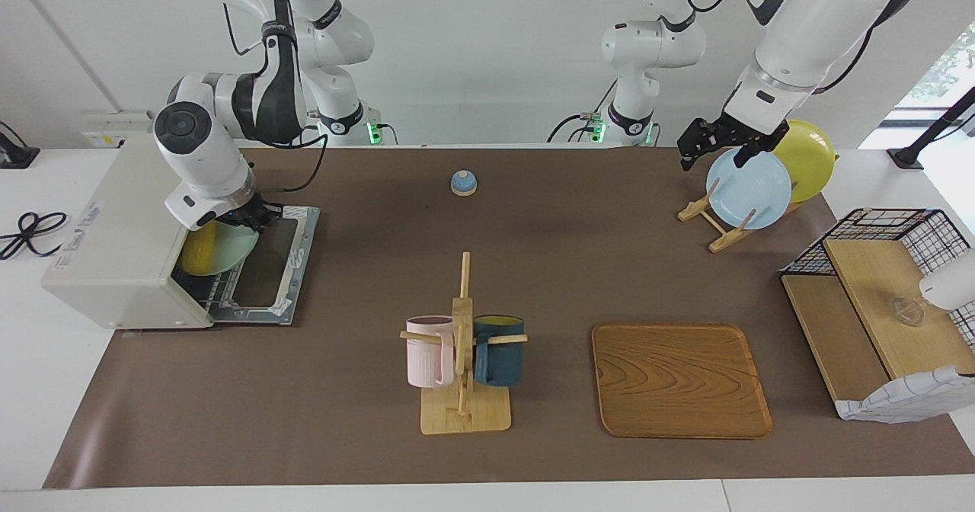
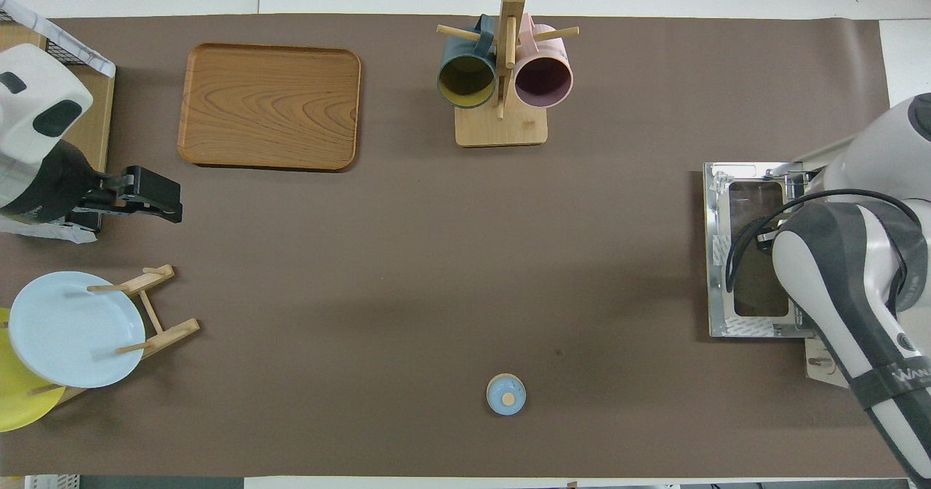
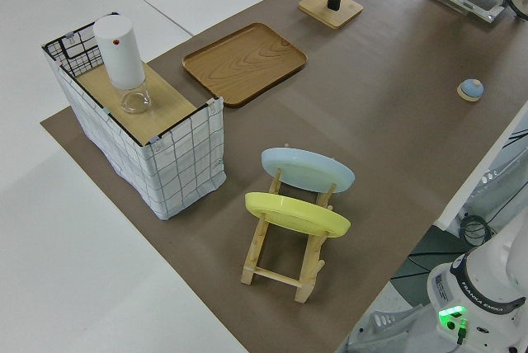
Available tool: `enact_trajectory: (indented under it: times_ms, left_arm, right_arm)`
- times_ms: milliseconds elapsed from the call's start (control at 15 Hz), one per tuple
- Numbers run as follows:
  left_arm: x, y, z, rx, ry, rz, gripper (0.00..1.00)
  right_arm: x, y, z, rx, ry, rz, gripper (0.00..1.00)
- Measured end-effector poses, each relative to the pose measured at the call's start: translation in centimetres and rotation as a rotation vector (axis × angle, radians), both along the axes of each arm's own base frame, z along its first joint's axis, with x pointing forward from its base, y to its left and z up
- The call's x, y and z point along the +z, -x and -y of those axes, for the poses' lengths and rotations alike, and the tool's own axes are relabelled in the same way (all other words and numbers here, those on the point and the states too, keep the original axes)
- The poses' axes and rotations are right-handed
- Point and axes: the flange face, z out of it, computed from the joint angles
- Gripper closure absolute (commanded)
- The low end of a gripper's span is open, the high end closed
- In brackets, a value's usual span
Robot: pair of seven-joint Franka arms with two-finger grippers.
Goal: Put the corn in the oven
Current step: 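Lower the corn into the oven and open the right gripper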
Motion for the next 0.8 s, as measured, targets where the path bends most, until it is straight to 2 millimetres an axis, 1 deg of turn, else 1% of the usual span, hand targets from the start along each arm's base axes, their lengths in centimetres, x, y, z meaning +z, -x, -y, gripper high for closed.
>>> enact_trajectory:
  times_ms: [134,267,334,602,669,802]
  left_arm:
    - [0.0,0.0,0.0,0.0,0.0,0.0,0.0]
    - [0.0,0.0,0.0,0.0,0.0,0.0,0.0]
    - [0.0,0.0,0.0,0.0,0.0,0.0,0.0]
    - [0.0,0.0,0.0,0.0,0.0,0.0,0.0]
    - [0.0,0.0,0.0,0.0,0.0,0.0,0.0]
    - [0.0,0.0,0.0,0.0,0.0,0.0,0.0]
  right_arm:
    - [-0.9,0.7,0.1,0.015,0.0,0.018,1.0]
    - [-1.0,1.2,1.3,0.026,-0.006,0.032,1.0]
    - [-1.1,1.4,1.5,0.029,-0.014,0.04,1.0]
    - [-2.0,2.1,1.6,0.034,-0.017,0.069,1.0]
    - [-2.1,2.2,1.6,0.034,-0.018,0.071,0.98]
    - [-2.0,2.2,1.6,0.035,-0.018,0.073,0.82]
